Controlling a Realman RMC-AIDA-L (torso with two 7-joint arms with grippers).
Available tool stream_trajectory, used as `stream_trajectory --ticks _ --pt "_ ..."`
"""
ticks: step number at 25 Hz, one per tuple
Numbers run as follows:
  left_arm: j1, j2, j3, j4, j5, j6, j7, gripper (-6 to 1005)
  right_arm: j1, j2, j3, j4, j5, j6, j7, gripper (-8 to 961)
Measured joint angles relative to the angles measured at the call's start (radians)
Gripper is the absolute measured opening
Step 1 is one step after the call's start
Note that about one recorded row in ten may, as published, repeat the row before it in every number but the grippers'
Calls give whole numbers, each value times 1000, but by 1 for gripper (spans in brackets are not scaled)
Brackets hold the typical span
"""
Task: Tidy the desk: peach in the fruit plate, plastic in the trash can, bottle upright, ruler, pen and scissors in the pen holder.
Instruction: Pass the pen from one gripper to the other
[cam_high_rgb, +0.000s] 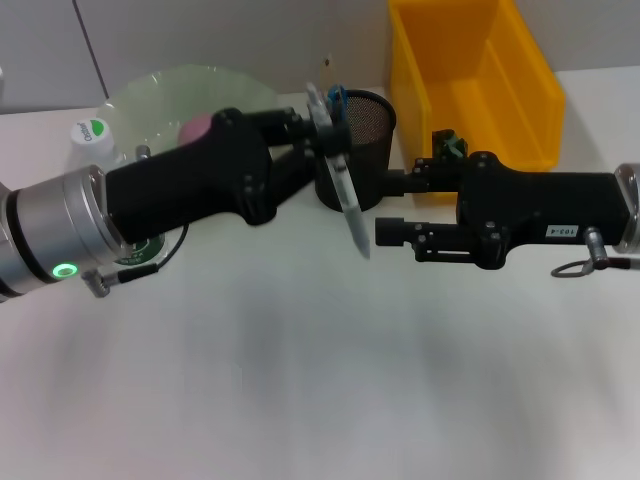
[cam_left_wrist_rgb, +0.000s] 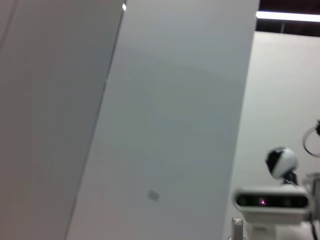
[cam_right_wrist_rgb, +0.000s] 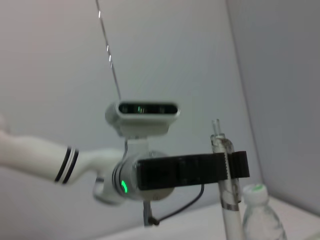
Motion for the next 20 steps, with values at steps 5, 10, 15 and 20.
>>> stream_trajectory --ticks 5,10,15,20 --pt "7 1 5 68 102 4 -49 160 52 -16 -2 -55 -84 -18 66 591" --pt "-1 -1 19 84 139 15 -59 165 82 -23 -14 -58 -96 -25 78 591" --pt "-9 -3 33 91 143 7 -70 169 112 -19 -27 -60 -147 -28 92 592" --pt "-9 -4 35 91 143 5 -70 174 117 -14 -29 -58 -157 -28 94 578"
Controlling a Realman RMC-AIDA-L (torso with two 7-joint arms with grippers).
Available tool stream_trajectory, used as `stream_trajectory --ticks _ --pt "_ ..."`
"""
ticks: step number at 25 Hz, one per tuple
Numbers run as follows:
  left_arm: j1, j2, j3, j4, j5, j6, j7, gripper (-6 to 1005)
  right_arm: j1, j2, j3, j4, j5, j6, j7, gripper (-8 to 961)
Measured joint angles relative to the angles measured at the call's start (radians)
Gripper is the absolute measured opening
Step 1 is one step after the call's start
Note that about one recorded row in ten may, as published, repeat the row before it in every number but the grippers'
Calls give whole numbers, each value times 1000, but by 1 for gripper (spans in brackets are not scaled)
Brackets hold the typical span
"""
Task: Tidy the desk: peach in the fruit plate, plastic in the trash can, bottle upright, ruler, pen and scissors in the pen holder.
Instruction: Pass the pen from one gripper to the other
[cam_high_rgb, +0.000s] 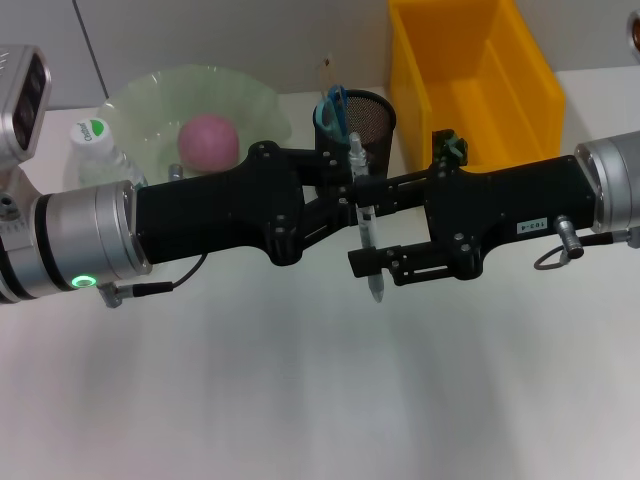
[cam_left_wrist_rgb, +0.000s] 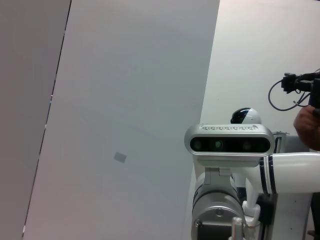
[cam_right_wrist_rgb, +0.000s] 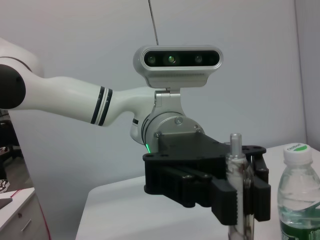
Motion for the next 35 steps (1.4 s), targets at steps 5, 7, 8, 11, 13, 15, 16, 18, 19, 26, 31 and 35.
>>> stream_trajectory --ticks 5,7,8,11,13,15,16,18,19,26,31,35 --pt "2 0 0 -5 0 -1 2 179 -2 1 -4 3 -1 -1 0 579" --pt "2 0 0 -5 0 -1 2 181 -3 2 -6 4 -1 -1 0 578" --pt "2 0 0 -5 0 -1 2 182 -3 2 -8 4 -1 -1 0 578" --pt "3 0 3 -7 0 -3 3 185 -4 3 -9 5 -3 -1 1 577" --pt "3 0 7 -7 0 -4 3 187 -5 3 -9 5 -4 -1 1 576" --pt "4 0 9 -7 0 -7 4 189 -6 4 -9 5 -4 -1 2 576" --pt "5 0 9 -7 0 -8 4 190 -6 4 -9 5 -4 -1 2 575" --pt "5 0 9 -7 0 -8 4 192 -7 4 -9 5 -6 -1 3 575" --pt "5 0 9 -7 0 -11 4 193 -7 4 -9 5 -8 -1 3 575" --pt "5 -1 12 -7 0 -15 8 200 -5 8 -9 1 -27 0 15 572" --pt "4 -1 13 -7 0 -15 8 205 -7 11 -7 -1 -27 6 15 527" --pt "3 -1 15 -7 1 -16 9 208 -9 12 0 -4 -25 7 15 349"
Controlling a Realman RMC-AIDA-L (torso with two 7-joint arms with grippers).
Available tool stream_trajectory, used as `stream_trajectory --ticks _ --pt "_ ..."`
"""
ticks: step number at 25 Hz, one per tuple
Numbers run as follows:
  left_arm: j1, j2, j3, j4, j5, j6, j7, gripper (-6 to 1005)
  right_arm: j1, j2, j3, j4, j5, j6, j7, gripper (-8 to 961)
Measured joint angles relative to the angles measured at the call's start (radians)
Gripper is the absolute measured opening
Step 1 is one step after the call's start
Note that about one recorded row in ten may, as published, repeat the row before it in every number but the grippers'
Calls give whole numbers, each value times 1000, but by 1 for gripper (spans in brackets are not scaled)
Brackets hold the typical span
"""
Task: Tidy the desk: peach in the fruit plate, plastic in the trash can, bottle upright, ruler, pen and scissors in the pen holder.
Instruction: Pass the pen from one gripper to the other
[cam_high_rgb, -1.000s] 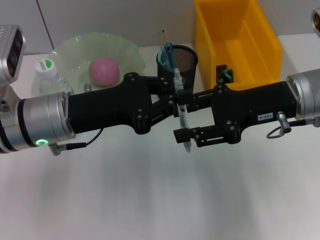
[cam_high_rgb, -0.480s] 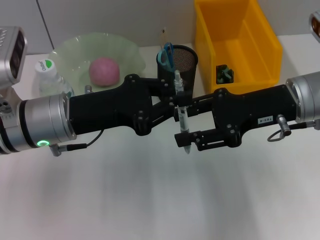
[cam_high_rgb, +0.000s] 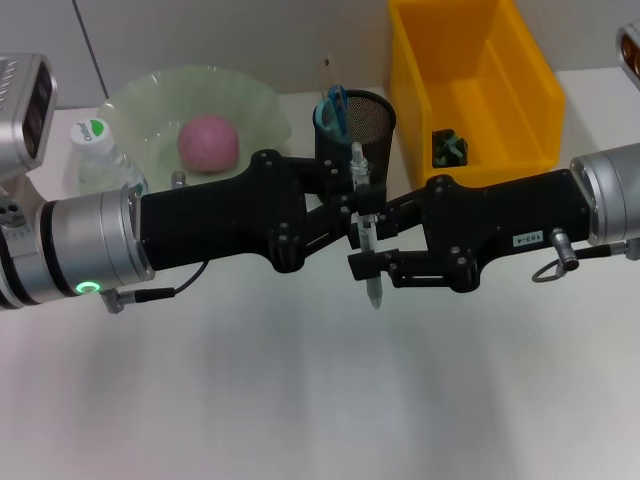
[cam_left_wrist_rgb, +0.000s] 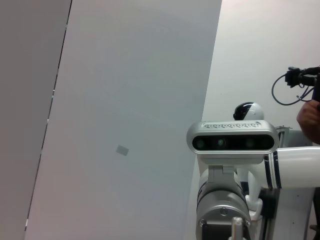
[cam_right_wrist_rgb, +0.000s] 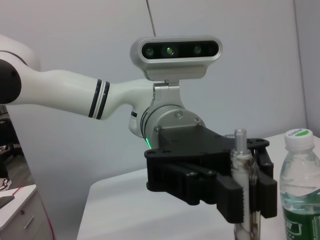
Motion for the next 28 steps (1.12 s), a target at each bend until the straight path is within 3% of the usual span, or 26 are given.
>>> stream_trajectory --ticks 28 --pt "3 -2 0 -1 0 -12 1 236 0 1 3 -11 6 8 0 180"
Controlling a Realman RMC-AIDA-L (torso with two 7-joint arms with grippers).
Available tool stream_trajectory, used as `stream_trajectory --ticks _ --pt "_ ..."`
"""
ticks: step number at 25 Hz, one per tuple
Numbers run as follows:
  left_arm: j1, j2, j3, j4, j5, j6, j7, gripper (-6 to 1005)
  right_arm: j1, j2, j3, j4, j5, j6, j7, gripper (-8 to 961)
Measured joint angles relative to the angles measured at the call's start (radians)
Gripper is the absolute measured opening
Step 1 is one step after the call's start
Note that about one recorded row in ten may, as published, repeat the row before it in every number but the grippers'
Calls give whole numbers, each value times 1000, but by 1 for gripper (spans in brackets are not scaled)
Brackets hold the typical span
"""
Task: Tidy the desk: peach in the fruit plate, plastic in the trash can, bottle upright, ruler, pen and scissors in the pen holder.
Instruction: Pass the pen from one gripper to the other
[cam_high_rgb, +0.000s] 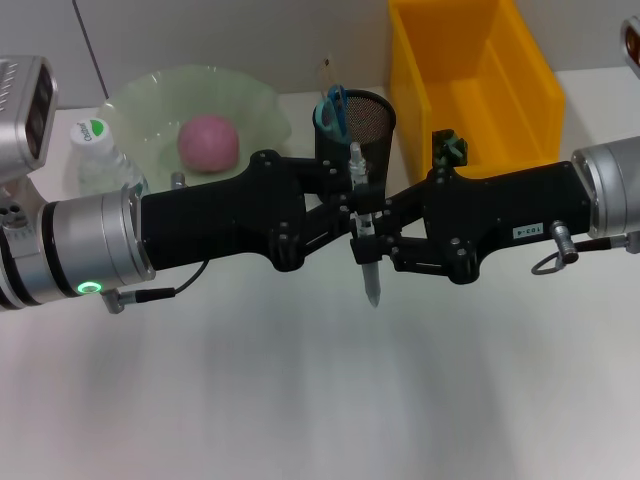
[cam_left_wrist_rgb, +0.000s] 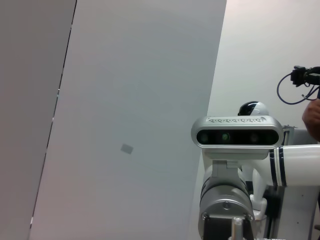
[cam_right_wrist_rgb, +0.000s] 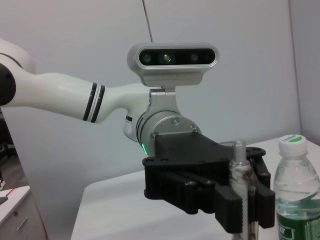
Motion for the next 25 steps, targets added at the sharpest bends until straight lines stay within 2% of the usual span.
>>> stream_trajectory --ticks 7,25 --pt "0 0 0 0 -2 -2 0 243 -1 4 0 0 0 8 -4 132" --pt "7 -2 -12 2 -7 -8 6 260 -1 6 13 0 0 10 -5 132"
